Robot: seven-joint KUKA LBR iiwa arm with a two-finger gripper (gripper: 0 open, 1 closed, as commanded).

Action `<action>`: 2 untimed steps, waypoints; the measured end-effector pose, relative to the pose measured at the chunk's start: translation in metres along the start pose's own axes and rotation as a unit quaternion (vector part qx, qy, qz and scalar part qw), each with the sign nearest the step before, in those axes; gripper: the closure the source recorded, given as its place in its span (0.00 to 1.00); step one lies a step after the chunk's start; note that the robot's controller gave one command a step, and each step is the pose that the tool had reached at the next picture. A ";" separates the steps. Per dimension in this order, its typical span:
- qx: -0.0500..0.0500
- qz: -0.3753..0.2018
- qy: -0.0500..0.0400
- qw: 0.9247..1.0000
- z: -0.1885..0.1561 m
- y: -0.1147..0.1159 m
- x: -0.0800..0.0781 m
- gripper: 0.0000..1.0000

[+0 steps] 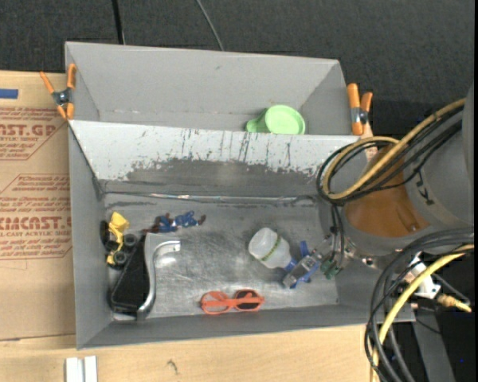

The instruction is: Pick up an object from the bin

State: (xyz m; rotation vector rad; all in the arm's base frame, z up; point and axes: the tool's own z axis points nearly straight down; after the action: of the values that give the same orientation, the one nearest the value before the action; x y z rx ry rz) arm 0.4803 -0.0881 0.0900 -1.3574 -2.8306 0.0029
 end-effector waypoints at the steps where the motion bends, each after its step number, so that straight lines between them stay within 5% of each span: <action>1: -0.001 0.000 0.000 1.000 -0.008 0.000 0.000 1.00; 2: 0.001 0.000 0.002 1.000 -0.020 -0.001 0.001 1.00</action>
Offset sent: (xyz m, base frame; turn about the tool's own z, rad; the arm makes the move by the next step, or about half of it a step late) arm 0.0001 0.0000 0.0694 0.0000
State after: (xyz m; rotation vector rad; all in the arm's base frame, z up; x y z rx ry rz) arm 0.4791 -0.0877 0.1099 -1.3546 -2.8263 0.0036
